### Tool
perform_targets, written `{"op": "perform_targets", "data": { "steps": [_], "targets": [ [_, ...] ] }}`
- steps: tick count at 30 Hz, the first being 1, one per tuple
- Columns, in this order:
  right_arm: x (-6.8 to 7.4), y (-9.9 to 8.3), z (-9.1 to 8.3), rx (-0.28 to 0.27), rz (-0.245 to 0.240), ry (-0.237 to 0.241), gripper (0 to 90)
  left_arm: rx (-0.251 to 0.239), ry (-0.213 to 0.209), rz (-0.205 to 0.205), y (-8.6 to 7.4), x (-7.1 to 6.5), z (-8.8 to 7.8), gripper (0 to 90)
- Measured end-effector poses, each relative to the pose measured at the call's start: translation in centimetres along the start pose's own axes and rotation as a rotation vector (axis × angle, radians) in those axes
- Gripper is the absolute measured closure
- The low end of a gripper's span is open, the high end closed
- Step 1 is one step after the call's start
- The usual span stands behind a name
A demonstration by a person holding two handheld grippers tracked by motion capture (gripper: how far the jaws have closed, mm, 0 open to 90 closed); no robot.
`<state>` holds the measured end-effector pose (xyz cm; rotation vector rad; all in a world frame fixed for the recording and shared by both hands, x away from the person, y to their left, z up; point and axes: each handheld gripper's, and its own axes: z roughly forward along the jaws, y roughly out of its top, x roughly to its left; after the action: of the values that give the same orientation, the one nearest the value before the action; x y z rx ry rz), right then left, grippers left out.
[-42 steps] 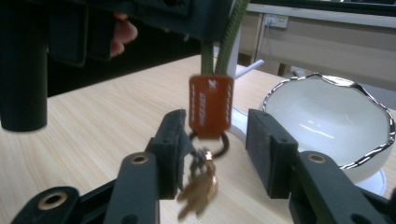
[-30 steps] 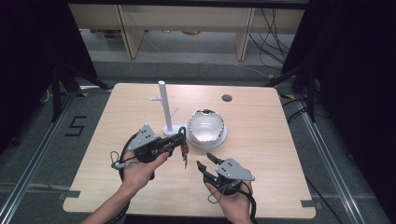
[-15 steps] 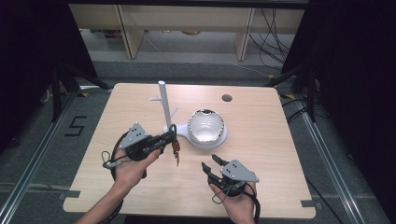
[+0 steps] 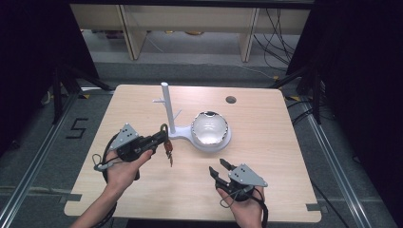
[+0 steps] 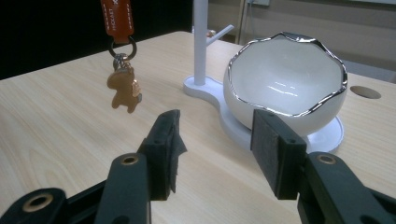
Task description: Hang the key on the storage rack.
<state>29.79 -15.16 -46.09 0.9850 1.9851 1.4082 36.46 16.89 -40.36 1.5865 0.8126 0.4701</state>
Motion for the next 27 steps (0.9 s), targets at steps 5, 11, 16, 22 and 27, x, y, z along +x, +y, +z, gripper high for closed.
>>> {"op": "perform_targets", "data": {
  "steps": [5,11,16,22,27],
  "targets": [
    [-0.3,-0.2,-0.4,0.010,0.004,-0.010,52.8,0.004,0.026,-0.004,-0.2,0.9,-0.3,83.3],
    [-0.5,-0.5,-0.4,0.013,0.009,-0.013,52.4,0.007,0.053,0.010,-0.1,1.8,-0.6,83.3],
    [-0.4,-0.9,-0.4,0.017,0.027,-0.008,52.2,-0.005,0.081,0.022,-0.3,2.8,-0.4,83.3],
    [-0.5,-1.0,-0.5,0.020,0.019,-0.009,52.0,-0.015,0.099,0.031,-0.2,3.8,-0.2,83.3],
    [-0.4,-1.2,-0.6,0.015,0.034,-0.007,51.8,-0.010,0.127,0.012,-0.1,4.2,-0.1,83.3]
  ]
}}
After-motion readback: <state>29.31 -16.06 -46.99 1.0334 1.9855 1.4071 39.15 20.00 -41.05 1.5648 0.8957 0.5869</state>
